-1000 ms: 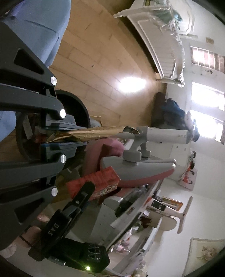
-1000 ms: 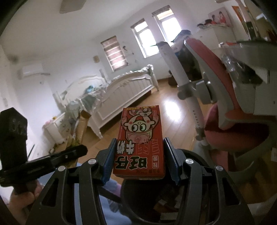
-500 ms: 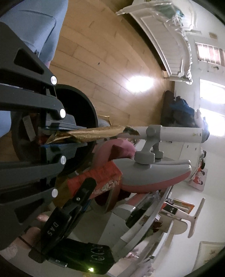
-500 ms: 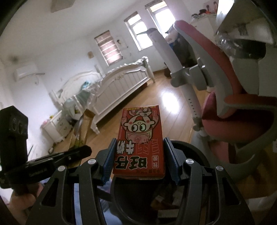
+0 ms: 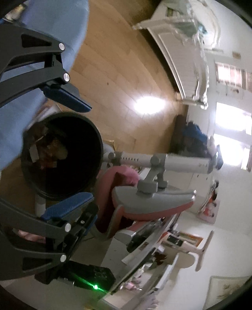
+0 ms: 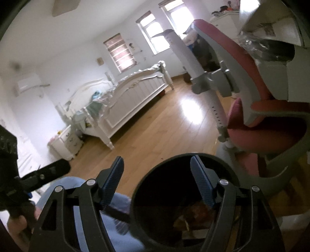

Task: Collect trash
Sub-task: 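Carry the brown strip and red milk box over the black bin and release, then grasp the clear plastic cup with the left tool while the right tool grasps a thin blue strip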

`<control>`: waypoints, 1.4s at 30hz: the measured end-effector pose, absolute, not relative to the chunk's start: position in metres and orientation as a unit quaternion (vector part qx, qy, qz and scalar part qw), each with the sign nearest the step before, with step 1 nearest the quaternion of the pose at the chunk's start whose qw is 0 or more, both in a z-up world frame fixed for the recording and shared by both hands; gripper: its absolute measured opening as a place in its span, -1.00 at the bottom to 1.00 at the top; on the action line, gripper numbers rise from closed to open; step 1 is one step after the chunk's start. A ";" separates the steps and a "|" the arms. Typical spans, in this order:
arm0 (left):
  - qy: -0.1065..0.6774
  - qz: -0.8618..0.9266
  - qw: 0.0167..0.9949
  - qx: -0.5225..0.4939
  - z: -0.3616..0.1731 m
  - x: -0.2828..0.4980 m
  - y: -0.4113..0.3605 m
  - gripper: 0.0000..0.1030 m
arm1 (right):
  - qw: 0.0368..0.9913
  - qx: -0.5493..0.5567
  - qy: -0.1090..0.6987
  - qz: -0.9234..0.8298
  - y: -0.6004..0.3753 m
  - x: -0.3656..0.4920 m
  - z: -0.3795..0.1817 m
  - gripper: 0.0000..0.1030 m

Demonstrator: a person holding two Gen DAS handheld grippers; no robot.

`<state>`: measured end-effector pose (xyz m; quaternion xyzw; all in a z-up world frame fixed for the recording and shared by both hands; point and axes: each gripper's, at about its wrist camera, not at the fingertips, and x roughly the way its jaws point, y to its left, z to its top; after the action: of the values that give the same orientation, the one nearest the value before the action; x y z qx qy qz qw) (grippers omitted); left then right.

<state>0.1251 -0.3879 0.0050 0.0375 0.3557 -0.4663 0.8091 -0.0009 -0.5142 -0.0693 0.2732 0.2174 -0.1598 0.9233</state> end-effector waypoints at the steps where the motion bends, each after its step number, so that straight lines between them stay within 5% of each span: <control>1: 0.358 -0.456 0.814 0.032 0.008 0.125 -0.372 0.63 | 0.925 0.270 0.221 -0.149 -0.505 0.002 -0.067 0.38; 12: 0.401 -0.273 0.873 -0.056 -0.008 0.160 -0.157 0.63 | 0.932 0.190 0.307 0.043 -0.345 0.069 -0.049 0.38; 21: 0.439 -0.231 0.866 -0.069 -0.047 0.177 -0.083 0.60 | 0.915 0.004 0.366 0.169 -0.183 0.133 -0.047 0.29; 27: 0.445 -0.240 0.860 -0.071 -0.053 0.178 -0.078 0.60 | 0.898 -0.050 0.409 0.157 -0.147 0.182 -0.067 -0.21; 32: 0.450 -0.251 0.856 -0.047 -0.061 0.189 -0.095 0.60 | 0.897 0.037 0.409 0.163 -0.173 0.195 -0.068 -0.88; 33: 0.449 -0.252 0.856 -0.039 -0.062 0.191 -0.099 0.57 | 0.897 0.065 0.404 0.170 -0.182 0.194 -0.066 -0.93; 37: 0.442 -0.231 0.867 0.012 -0.066 0.200 -0.113 -0.16 | 0.893 0.125 0.391 0.185 -0.212 0.185 -0.059 -0.94; 42: 0.432 -0.228 0.873 0.006 -0.063 0.200 -0.105 -0.32 | 0.891 0.165 0.374 0.199 -0.225 0.164 -0.043 -0.94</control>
<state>0.2003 -0.1047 -0.0625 0.0061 0.4317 -0.2276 0.8728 0.1636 -0.2254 -0.0426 0.1649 0.3737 0.1985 0.8909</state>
